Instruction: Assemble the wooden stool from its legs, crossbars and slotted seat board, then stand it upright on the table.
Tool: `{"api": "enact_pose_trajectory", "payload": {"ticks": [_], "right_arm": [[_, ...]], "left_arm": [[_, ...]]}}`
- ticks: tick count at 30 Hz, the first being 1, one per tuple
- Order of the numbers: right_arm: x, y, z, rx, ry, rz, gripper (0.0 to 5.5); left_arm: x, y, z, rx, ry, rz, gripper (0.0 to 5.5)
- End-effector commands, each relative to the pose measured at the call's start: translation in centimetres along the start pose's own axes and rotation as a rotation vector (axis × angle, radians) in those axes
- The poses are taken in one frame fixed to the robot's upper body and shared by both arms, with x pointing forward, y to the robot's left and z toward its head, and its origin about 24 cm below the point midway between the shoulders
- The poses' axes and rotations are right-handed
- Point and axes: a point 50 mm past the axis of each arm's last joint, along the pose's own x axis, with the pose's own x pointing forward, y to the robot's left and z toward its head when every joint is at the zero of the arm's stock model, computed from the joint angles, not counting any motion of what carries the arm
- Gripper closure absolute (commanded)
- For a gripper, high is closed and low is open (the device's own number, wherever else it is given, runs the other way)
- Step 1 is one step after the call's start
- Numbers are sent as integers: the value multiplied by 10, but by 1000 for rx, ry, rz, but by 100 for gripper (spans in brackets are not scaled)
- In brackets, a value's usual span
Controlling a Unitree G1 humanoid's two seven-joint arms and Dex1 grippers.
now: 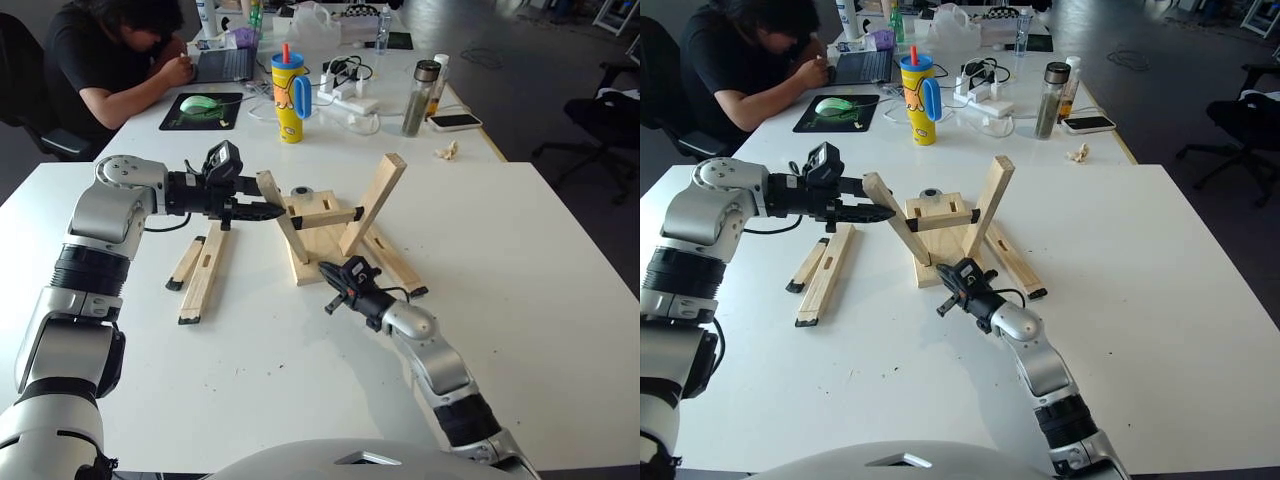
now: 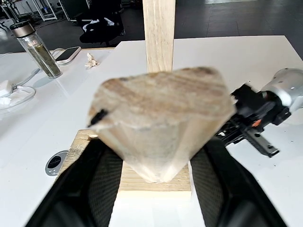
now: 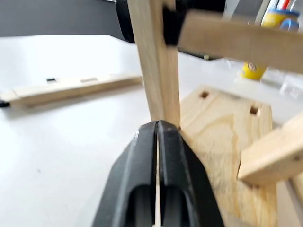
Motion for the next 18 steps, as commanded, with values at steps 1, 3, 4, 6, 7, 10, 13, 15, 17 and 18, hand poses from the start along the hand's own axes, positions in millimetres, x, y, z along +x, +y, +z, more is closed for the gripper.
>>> {"api": "enact_pose_trajectory", "payload": {"ticks": [1, 3, 4, 6, 7, 10, 13, 15, 17, 18], "right_arm": [[14, -5, 3, -15, 14, -76, 550], [17, -7, -1, -19, 40, -100, 550], [18, -8, -5, -26, 68, -105, 550], [19, -8, -18, -37, 174, -123, 550], [18, -8, -27, -40, 239, -125, 550], [13, -5, -42, -49, 353, -116, 550], [9, 0, -52, -61, 412, -87, 550], [8, 2, -54, -53, 421, -79, 550], [8, 5, -56, -47, 429, -67, 550], [7, 5, -57, -44, 432, -66, 550]], "left_arm": [[5, 3, -25, -55, 120, 15, 344], [7, 4, -24, -50, 105, 14, 344], [8, 4, -24, -48, 95, 25, 344], [8, 6, -26, -41, 74, 59, 344], [8, 7, -26, -45, 59, 86, 344], [0, 10, -26, -46, 27, 157, 293], [-15, 10, -27, -57, 4, 236, 238], [-30, 0, -29, -70, 11, 236, 226], [-45, -9, -30, -89, 8, 240, 226], [-51, -13, -29, -102, 9, 243, 226]]}}
